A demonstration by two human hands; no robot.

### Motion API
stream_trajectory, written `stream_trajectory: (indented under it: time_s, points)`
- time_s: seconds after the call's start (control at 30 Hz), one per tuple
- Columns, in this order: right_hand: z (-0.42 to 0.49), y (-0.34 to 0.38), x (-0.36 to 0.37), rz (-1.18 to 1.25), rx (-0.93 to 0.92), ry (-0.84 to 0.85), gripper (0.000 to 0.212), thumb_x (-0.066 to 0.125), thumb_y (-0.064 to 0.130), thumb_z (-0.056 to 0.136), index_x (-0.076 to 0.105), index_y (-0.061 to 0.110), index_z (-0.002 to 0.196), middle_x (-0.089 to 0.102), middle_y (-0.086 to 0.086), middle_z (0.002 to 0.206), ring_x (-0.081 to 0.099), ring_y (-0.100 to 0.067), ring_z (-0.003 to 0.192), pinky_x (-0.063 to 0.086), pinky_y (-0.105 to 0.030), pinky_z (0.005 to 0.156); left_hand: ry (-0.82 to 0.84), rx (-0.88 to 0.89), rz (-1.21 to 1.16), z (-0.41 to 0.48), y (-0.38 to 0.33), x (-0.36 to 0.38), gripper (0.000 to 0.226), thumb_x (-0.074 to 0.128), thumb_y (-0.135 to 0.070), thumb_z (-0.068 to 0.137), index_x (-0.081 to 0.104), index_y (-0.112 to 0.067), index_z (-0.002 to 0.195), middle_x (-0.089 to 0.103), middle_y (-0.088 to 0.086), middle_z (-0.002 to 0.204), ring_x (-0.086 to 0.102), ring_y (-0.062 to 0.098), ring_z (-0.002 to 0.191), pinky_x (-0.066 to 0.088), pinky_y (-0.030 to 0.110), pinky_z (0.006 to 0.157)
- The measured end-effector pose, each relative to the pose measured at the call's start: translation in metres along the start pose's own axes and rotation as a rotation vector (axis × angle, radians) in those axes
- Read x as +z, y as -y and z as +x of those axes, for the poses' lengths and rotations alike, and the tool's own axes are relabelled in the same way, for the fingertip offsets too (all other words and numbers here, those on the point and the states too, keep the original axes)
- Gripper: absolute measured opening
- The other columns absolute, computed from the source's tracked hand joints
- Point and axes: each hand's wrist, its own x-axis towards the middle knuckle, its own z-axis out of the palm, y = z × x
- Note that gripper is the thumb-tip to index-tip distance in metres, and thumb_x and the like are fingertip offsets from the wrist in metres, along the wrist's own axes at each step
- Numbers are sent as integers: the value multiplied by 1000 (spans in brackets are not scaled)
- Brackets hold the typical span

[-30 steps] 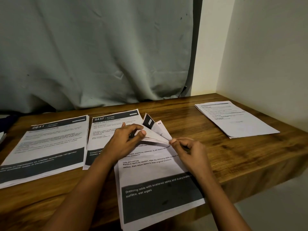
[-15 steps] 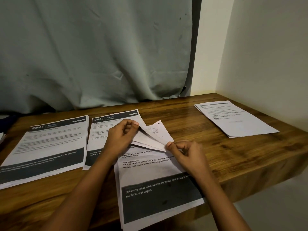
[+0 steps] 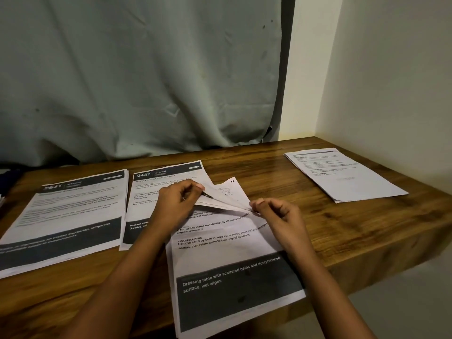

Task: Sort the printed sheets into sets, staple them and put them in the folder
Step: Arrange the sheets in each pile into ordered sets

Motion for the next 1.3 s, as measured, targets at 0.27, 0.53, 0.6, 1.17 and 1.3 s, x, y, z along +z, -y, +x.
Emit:
stream_trajectory:
  time_s: [0.27,0.53,0.6,1.17,1.3]
  points:
    - [62,8,0,-326,294,164,8,61,17,90,63,17,82,62,5,74,55,-9,67,43,-25,68,-12,1,69,2,1,0,19,59,-34,92,74,-22,95,72,-8,86,66,4,80,57,36,77]
    - [88,-4,14,-376,309,245,29,78,1,73,58,17,87,59,8,72,55,-2,64,43,-12,56,-11,34,99,5,2,-5,22,58,-36,91,75,-22,93,71,-10,84,65,2,79,56,36,76]
    - [88,-8,14,-382,290,217,27,80,4,73,57,19,77,58,9,68,53,0,60,40,-9,51,-5,45,105,6,3,-6,21,58,-35,91,75,-22,93,72,-11,85,65,2,82,56,36,79]
    - [89,-18,16,-380,148,35,16,77,15,76,62,21,76,59,8,68,50,-5,60,36,-20,54,50,-21,83,1,-3,-6,30,76,-48,73,71,-30,96,68,-11,100,61,2,92,44,14,70]
    - [88,-17,15,-215,115,86,17,74,9,79,62,20,77,65,4,73,57,-9,64,43,-23,62,155,9,175,-1,-8,-6,65,89,-38,56,61,-38,114,55,-15,114,51,1,103,41,13,80]
